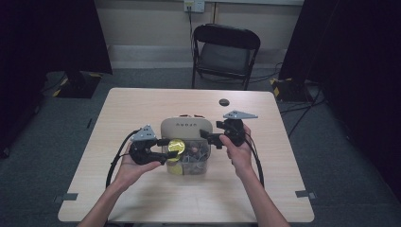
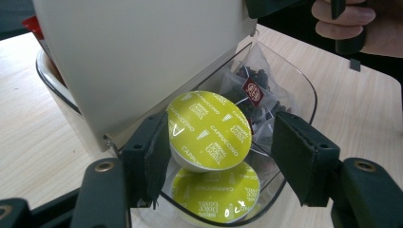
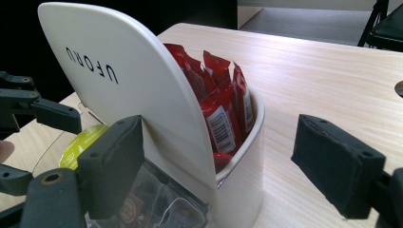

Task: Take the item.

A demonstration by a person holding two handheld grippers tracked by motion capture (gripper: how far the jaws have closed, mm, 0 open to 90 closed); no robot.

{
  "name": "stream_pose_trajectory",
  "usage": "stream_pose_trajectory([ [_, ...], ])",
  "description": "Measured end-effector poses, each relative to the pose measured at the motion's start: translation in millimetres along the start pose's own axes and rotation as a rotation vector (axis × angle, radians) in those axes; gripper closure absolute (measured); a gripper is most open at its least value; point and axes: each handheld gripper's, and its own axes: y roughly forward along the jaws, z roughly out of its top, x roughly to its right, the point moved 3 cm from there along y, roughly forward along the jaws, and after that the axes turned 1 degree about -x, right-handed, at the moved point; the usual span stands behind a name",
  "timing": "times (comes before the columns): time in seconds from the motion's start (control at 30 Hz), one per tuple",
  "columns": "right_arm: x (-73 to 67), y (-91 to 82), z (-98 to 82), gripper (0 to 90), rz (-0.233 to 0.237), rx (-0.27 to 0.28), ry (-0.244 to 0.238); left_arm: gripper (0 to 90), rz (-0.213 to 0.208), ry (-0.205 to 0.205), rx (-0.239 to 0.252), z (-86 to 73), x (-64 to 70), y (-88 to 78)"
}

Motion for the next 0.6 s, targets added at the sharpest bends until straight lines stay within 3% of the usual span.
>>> stream_pose_trajectory([
  [0.2,0.2,-0.5,0.0,17.2,0.000,-0.002,0.000,38.1,0.001,-0.014,-0.003,-0.8,-1.5,5.7],
  [0.6,0.9,-0.2,-1.4,16.8,0.002,0.002,0.000,35.5,0.003,0.010,-0.032,-1.3,2.7,16.7],
])
